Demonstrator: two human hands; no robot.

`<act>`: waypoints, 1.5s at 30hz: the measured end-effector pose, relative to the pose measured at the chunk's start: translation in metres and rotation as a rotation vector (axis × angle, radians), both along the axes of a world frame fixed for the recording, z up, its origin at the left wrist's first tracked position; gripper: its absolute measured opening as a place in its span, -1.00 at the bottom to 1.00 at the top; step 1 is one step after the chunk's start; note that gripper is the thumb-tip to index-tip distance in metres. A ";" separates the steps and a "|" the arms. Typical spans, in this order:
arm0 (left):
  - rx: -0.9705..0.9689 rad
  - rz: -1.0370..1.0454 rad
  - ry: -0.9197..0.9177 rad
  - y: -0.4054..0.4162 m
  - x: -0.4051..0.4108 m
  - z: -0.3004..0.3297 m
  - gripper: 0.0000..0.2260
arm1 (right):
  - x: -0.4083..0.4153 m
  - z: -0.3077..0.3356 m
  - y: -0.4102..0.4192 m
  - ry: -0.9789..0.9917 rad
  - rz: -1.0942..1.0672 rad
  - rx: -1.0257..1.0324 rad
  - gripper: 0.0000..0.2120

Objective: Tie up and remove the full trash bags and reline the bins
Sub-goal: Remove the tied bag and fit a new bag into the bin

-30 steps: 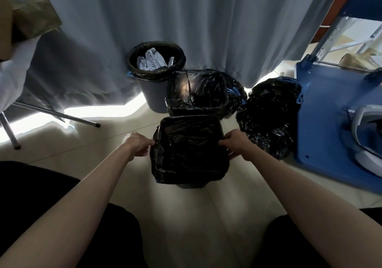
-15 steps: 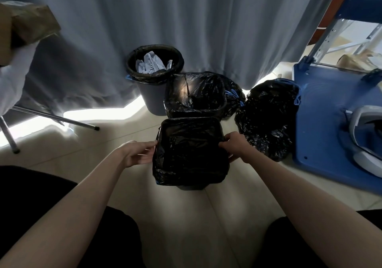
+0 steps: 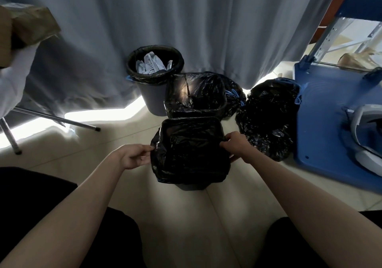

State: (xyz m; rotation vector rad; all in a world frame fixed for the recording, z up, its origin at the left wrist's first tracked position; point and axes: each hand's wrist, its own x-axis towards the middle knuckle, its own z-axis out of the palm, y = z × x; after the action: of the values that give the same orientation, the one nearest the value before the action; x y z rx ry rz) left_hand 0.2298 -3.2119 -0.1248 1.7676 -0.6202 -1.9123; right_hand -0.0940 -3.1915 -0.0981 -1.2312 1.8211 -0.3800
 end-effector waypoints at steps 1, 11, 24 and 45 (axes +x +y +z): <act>0.015 -0.027 0.000 0.002 0.001 -0.005 -0.81 | 0.000 0.000 0.000 -0.001 -0.004 0.001 -0.80; -0.035 -0.458 -0.483 0.016 -0.016 0.024 -0.85 | -0.001 -0.004 -0.001 0.013 -0.004 -0.014 -0.81; 0.072 -0.229 0.055 0.035 0.004 0.019 -0.81 | -0.007 -0.015 -0.002 0.142 0.030 -0.051 -0.73; -0.466 -0.568 -0.696 0.022 -0.075 0.032 -0.78 | -0.032 -0.005 0.016 0.243 -0.019 0.046 -0.62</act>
State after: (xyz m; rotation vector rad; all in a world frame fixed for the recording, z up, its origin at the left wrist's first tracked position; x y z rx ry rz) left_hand 0.1551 -3.1900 -0.0925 2.0366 -1.8050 -1.2146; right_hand -0.1259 -3.1757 -0.1027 -1.2733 2.0362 -0.2040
